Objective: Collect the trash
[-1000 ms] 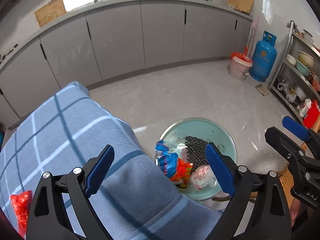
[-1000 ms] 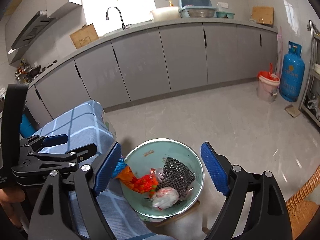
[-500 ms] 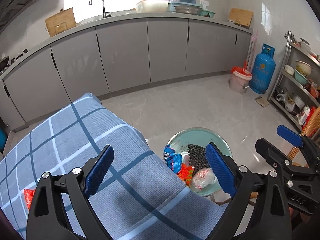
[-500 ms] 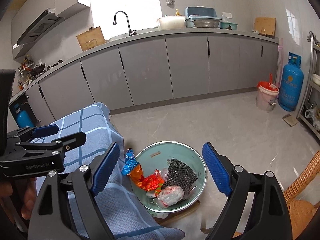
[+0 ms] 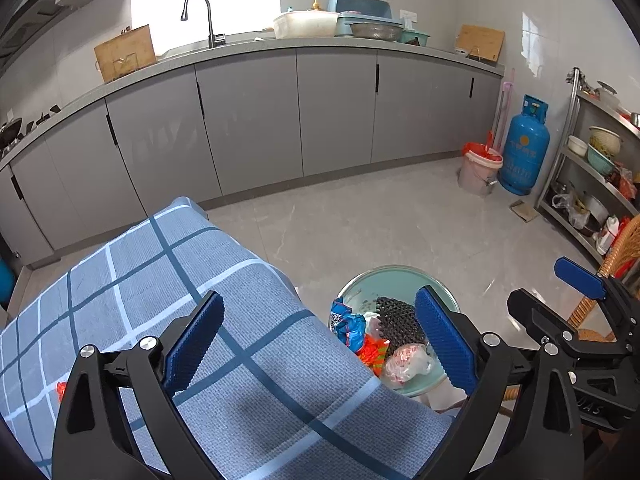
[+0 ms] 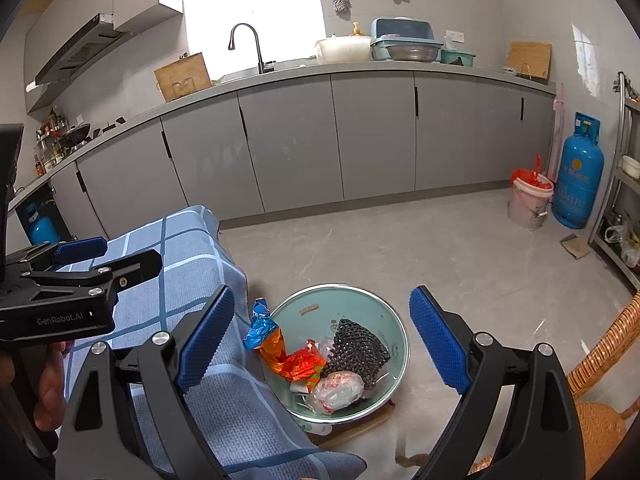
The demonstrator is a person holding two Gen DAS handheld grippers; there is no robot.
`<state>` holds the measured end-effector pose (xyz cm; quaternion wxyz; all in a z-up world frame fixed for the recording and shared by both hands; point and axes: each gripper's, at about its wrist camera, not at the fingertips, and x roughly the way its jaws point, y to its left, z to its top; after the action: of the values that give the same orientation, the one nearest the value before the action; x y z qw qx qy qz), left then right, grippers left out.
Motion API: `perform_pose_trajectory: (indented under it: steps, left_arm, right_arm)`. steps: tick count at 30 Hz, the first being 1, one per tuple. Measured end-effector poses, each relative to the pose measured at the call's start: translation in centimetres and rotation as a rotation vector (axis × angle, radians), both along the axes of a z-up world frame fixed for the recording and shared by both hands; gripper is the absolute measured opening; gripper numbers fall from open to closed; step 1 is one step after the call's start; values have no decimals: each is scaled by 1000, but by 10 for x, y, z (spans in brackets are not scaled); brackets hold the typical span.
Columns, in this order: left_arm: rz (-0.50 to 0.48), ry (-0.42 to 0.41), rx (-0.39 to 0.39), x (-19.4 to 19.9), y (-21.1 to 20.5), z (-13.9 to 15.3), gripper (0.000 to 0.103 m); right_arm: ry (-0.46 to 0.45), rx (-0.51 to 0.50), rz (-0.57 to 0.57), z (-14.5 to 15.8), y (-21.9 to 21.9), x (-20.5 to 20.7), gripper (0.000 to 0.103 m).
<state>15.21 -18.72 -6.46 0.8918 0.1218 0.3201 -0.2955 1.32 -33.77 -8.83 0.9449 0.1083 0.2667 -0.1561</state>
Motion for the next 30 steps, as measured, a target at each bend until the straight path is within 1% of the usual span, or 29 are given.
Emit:
perform_pose_trajectory:
  steps: [12, 18, 21, 25, 27, 30]
  left_arm:
    - [-5, -10, 18, -3, -4, 0, 95]
    - [-29, -21, 17, -5, -5, 3, 96]
    - [-24, -44, 24, -8, -5, 5, 96]
    - [-20, -53, 34, -10, -6, 5, 96]
    - [-20, -59, 35, -10, -6, 6, 98]
    - [-31, -60, 37, -12, -8, 6, 99]
  right_arm:
    - [-1, -2, -2, -2, 0, -1, 89]
    - [-6, -3, -5, 0, -1, 0, 89]
    - [-7, -2, -6, 0, -2, -1, 89]
    - [-5, -5, -2, 0, -3, -1, 89]
    - [-5, -4, -2, 0, -3, -1, 89]
    - [-6, -5, -3, 0, -3, -1, 89]
